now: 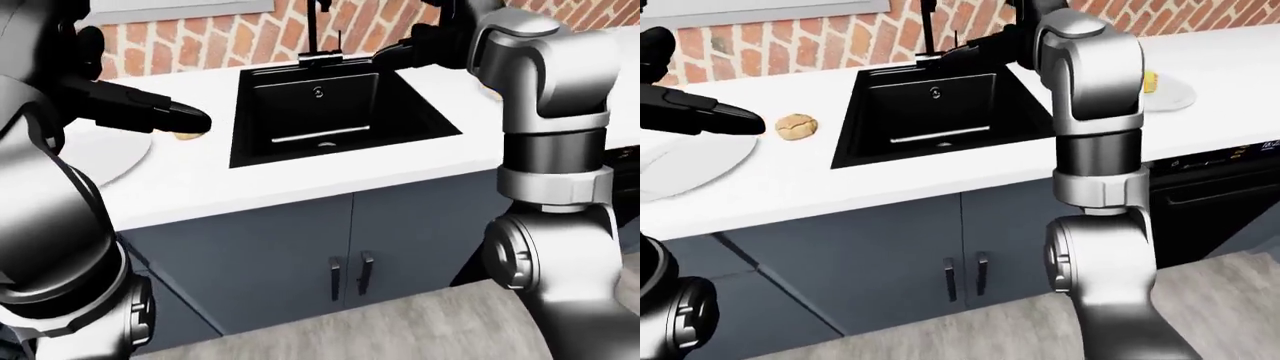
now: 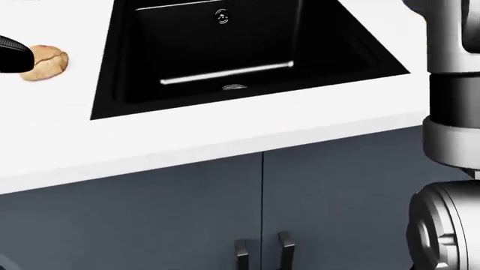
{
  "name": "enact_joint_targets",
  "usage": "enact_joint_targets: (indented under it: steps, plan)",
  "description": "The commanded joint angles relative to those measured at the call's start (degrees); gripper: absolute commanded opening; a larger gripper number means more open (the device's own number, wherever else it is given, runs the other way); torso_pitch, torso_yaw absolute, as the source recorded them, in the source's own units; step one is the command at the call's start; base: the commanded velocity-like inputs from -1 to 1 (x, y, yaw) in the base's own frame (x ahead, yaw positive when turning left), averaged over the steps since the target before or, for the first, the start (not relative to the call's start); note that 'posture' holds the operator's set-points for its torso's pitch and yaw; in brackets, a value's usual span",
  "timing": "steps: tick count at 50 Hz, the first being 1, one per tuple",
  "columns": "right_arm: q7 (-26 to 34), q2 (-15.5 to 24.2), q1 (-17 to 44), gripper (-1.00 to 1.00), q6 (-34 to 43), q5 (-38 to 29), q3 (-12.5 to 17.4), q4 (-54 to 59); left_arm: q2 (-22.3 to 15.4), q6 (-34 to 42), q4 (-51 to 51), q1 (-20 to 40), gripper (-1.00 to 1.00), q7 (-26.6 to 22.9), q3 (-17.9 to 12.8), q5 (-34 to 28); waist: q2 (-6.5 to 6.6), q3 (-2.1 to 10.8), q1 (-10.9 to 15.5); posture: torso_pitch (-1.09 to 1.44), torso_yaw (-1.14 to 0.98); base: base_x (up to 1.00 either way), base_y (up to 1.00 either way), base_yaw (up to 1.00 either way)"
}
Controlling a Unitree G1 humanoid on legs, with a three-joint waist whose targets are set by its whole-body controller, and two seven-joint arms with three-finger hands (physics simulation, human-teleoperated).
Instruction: Place the pastries on the plates.
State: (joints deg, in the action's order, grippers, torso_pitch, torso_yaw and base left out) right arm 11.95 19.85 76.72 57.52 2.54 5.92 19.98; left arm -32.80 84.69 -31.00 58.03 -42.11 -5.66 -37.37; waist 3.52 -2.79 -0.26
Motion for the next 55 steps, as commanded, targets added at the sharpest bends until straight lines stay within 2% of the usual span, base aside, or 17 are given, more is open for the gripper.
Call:
enact_joint_targets:
  steps: [1,4,10,11,14,15,18,22,25,28,34,37,46,48,50,51,55]
  plan:
    - [-0.4,1.4,2.4,1.0,-2.0,-0.4,1.4,-1.9,-0.6,-1.6,-1.2,2.3,1.0,0.3,-0.2,-0.3,0.31,2.08,-0.7,0.0,0.0,0.0,0.26,0.0]
    - [-0.4,1.4,2.6,1.0,-1.9,-0.3,1.4,-1.8,-0.3,-2.0,-1.1,2.0,1.0,0.5,-0.3,-0.2,-1.16,-0.02,-0.5,0.0,0.0,0.0,0.03,0.0]
    - [-0.5,1.5,2.7,1.0,-1.6,-0.4,1.3,-1.6,0.0,-2.5,-1.0,1.7,1.0,0.7,-0.3,-0.3,-3.14,-1.23,-0.2,0.0,0.0,0.0,0.0,0.0]
    - [-0.5,1.4,2.8,1.0,-1.6,-0.3,1.3,-1.6,0.0,-2.5,-1.1,1.6,1.0,0.7,-0.2,-0.3,-3.09,0.35,-0.1,0.0,0.0,0.0,0.12,0.0]
    - [-0.5,1.4,2.7,1.0,-1.6,-0.3,1.4,-1.7,-0.6,-1.8,-1.2,2.1,1.0,0.3,0.1,-0.5,-7.47,1.88,0.1,0.0,0.0,0.0,0.13,0.0]
    - [-0.6,1.4,2.7,1.0,-1.5,-0.3,1.3,-1.8,-1.0,-1.3,-1.1,2.5,1.0,0.0,0.4,-0.6,-5.5,1.3,0.0,0.0,0.0,0.0,0.12,0.0]
    - [-0.6,1.5,2.9,1.0,-1.3,-0.3,1.4,-1.8,-1.5,-0.8,-0.7,3.4,1.0,-0.5,0.8,-0.7,-5.39,2.27,0.4,0.0,0.0,0.0,0.13,0.0]
    - [-0.5,1.5,2.7,1.0,-1.3,-0.2,1.3,-2.0,-1.3,-0.8,-1.1,3.1,1.0,-0.7,0.6,-0.9,-2.8,1.57,0.2,0.0,0.0,0.0,0.13,0.0]
    - [-0.5,1.5,2.4,1.0,-1.6,-0.2,1.4,-2.0,-0.7,-1.6,-1.1,2.6,1.0,-0.4,0.2,-0.9,1.29,1.96,-0.5,0.0,0.0,0.0,0.12,0.0]
    - [-0.5,1.5,2.7,1.0,-1.3,-0.2,1.4,-1.9,-0.2,-2.2,-1.1,2.1,1.0,-0.2,0.0,-0.9,1.03,1.75,-0.7,0.0,0.0,0.0,0.13,0.0]
    - [-0.5,1.5,2.6,1.0,-1.3,-0.2,1.4,-2.0,0.4,-3.0,-1.1,1.6,1.0,0.2,-0.3,-0.9,-2.94,1.22,-0.6,0.0,0.0,0.0,0.13,0.0]
    - [-0.4,1.5,2.6,1.0,-1.5,-0.2,1.3,-1.9,0.5,-3.2,-1.1,1.6,1.0,0.2,-0.3,-0.8,-6.84,1.9,-0.4,0.0,0.0,0.0,0.13,0.0]
    - [-0.6,1.4,2.6,1.0,-1.5,-0.2,1.3,-1.8,-0.4,-2.2,-1.5,2.0,1.0,-0.6,0.2,-1.1,-3.45,1.51,0.2,0.0,0.0,0.0,0.12,0.0]
    - [-0.6,1.4,2.5,1.0,-1.7,-0.2,1.4,-1.8,-1.1,-1.2,-1.7,2.6,1.0,-1.3,0.8,-1.3,-1.52,1.51,0.0,0.0,0.0,0.0,0.12,0.0]
    - [-0.6,1.4,2.6,1.0,-1.5,-0.2,1.3,-1.8,-1.7,-0.6,-1.8,3.0,1.0,-1.9,1.2,-1.5,2.44,2.34,-0.4,0.0,0.0,0.0,0.12,0.0]
    - [-0.6,1.4,2.6,1.0,-1.5,-0.2,1.4,-1.8,-1.9,-0.5,-1.8,3.1,1.0,-2.1,1.3,-1.6,1.12,2.32,-0.5,0.0,0.0,0.0,0.13,0.0]
    - [-0.7,1.4,2.5,1.0,-1.5,-0.2,1.4,-1.8,-1.8,-0.5,-1.5,3.3,1.0,-2.3,1.3,-2.1,0.2,2.01,-0.6,0.0,0.0,0.0,0.12,0.0]
